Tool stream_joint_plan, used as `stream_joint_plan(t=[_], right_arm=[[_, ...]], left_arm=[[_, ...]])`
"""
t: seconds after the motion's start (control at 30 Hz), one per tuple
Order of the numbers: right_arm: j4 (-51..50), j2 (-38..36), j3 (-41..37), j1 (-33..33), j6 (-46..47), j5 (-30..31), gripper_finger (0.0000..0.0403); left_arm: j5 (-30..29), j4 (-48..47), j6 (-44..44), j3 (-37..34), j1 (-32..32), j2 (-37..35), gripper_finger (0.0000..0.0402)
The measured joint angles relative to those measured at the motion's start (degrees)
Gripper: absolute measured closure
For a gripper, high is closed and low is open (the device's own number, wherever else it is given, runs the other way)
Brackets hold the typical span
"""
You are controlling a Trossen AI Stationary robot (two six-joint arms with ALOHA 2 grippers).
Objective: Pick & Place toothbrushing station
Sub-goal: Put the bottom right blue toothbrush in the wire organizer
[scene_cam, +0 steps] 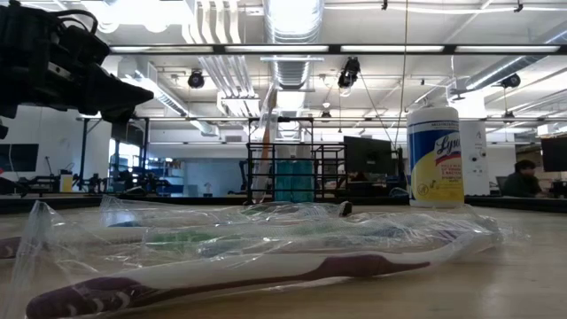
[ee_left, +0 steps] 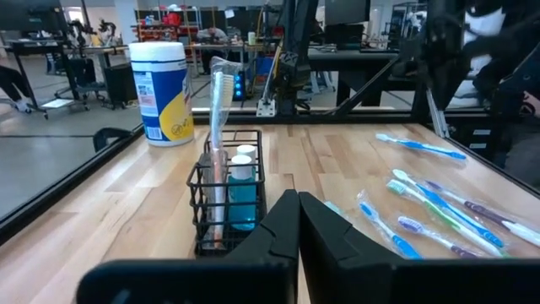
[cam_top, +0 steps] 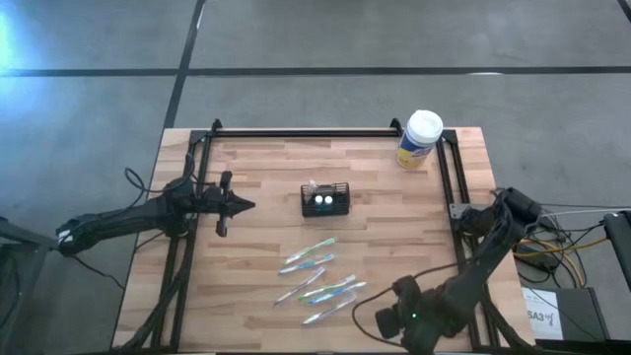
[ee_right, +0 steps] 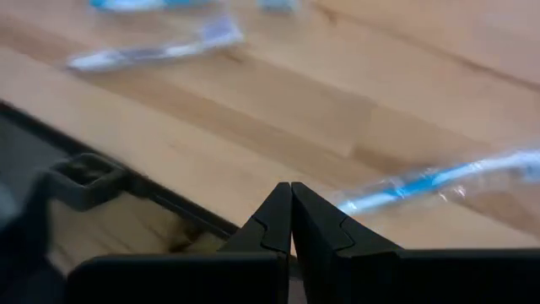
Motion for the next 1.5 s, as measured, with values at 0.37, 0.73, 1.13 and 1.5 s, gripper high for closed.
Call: stream_joint_plan(t=[0.37,0.73,1.13,1.5], right_arm=[[-1.0,1.9,-0.1,0.9,-24.0,-10.1,0.0394],[-1.7,1.9,-0.6,-0.7,-61.5,-12.2,0.0388],[-1.5,1.9,-6.7,-1.1,-77.6,-17.4,0.0272],[4.9,1.9,-14.0,-1.1,-89.4,-17.4,0.0219]], left_arm=[[0.0,0.2,0.1,0.0,0.0,0.0,0.0390],[0.0,0.2,0.1,0.0,0.0,0.0,0.0388],[-0.1,0.1,-1.6,0.0,0.0,0.0,0.0394],[-0.1,0.3,-2.8,0.0,0.0,0.0,0.0394]])
